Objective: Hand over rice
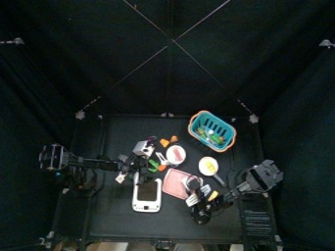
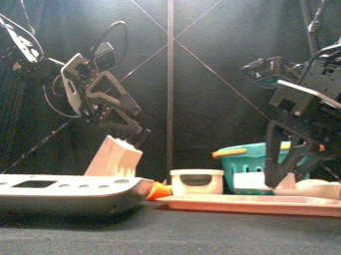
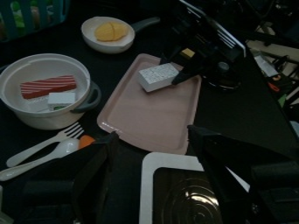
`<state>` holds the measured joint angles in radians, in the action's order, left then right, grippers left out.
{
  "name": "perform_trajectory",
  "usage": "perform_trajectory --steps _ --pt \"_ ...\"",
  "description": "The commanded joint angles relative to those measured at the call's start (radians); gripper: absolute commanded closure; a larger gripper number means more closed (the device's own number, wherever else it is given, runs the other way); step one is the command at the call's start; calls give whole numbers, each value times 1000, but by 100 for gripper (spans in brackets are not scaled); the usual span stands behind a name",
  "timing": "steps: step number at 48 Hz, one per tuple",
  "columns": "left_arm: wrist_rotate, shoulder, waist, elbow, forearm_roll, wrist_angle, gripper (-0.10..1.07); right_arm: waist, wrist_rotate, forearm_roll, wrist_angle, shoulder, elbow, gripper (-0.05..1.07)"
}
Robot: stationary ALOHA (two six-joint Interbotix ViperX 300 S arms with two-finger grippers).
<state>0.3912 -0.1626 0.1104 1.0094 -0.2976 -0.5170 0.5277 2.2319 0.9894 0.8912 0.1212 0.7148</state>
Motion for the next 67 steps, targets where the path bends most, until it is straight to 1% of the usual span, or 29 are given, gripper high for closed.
perform_trajectory --steps 1,4,8,13,17,25,34,36,40,46,50,55,60,67 --pt "-3 -2 2 -12 0 -6 0 -2 3 6 6 -43 -17 40" --pt "-9 6 -3 -12 -9 -6 0 -3 3 6 6 -55 -20 40" --pt "-38 23 -3 -17 -51 -6 0 -8 3 15 2 -75 -21 40" --pt "-98 55 -3 -25 -94 -6 0 -12 3 48 -15 -110 -23 40" --pt "-166 81 -6 -49 -112 -8 0 -17 6 83 -51 -141 -23 40" --pt "-308 123 -60 -98 -112 -11 0 -32 6 144 -172 -178 -28 40" --pt "-476 161 -133 -143 -106 -11 0 -94 5 173 -344 -216 -23 40" --pt "-512 167 -147 -152 -98 -11 0 -114 3 181 -391 -230 -20 40" --pt "-568 173 -164 -164 -74 -11 0 -146 3 195 -453 -253 -14 40" --pt "-638 173 -179 -170 -8 -37 0 -184 3 209 -523 -284 2 40" --pt "-683 175 -179 -170 57 -86 0 -201 3 212 -560 -293 14 40" --pt "-738 179 -186 -164 104 -144 0 -221 3 213 -604 -298 25 40" --pt "-804 193 -196 -161 130 -184 0 -233 3 213 -629 -299 20 40" --pt "-864 215 -213 -169 152 -193 0 -245 2 216 -647 -301 20 40"
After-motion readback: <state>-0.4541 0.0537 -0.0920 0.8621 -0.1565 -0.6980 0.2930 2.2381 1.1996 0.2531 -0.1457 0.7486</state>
